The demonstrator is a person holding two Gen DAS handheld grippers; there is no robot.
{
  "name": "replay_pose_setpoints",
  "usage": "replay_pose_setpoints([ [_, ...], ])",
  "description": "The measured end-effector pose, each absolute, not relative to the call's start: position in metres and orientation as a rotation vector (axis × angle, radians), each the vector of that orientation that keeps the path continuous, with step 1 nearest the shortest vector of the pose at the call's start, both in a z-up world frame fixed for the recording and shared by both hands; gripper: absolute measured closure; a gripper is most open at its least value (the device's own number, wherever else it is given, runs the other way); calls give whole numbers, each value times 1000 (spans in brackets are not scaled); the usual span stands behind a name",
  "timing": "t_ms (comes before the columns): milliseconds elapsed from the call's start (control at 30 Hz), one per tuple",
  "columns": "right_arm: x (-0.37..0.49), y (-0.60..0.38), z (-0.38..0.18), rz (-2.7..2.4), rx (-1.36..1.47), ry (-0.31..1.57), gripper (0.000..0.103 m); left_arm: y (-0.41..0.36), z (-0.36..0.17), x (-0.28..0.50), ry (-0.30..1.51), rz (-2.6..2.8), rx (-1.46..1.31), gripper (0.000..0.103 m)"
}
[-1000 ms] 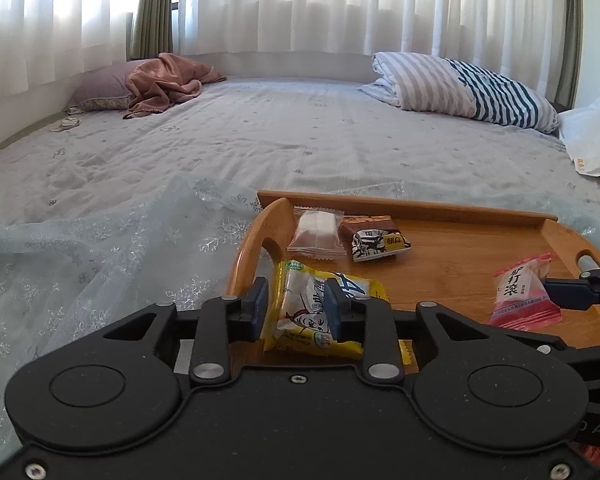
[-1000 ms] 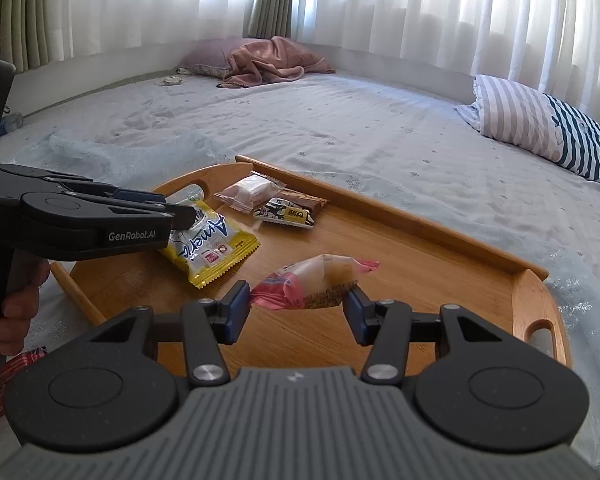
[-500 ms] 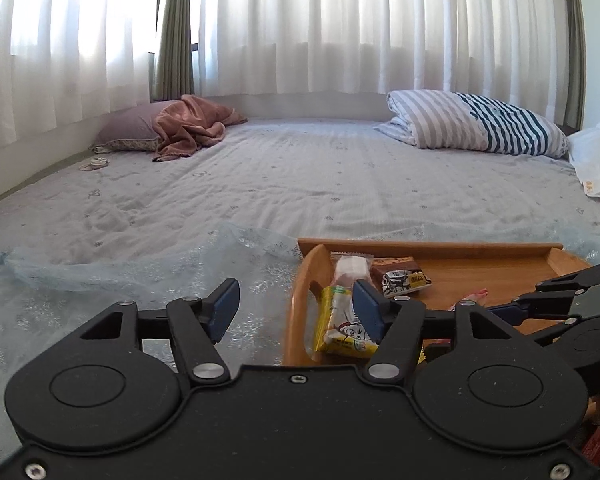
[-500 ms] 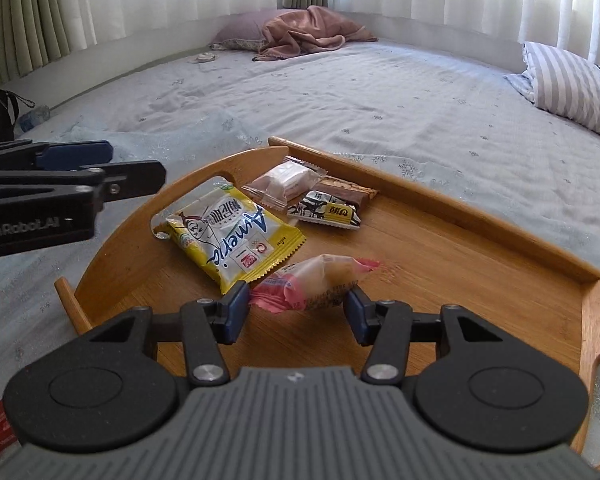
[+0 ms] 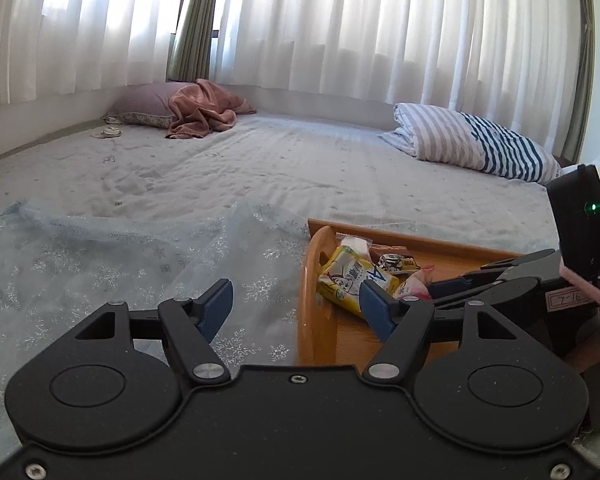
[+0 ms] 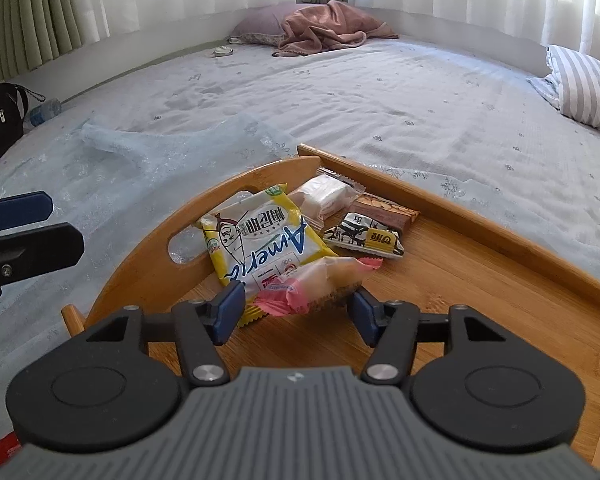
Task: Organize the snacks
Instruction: 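Carry both packets into the tray and open the left and right grippers, then withdraw both grippers from the tray back toward the snack pile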
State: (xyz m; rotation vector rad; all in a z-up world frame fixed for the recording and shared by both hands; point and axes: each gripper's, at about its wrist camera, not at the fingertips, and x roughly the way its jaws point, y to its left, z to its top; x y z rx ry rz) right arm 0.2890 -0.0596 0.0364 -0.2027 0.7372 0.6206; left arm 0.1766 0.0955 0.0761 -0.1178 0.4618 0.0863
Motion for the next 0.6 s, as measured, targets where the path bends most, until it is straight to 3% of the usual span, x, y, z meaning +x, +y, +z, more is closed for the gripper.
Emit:
replay_pose_setpoints([
  [267,288,-72,45,571,-131,722,0,102,66,165,491,108,-144,33],
  [600,264,-102,62,509,-52,694,0,103,68,148,494,106,-132,23],
])
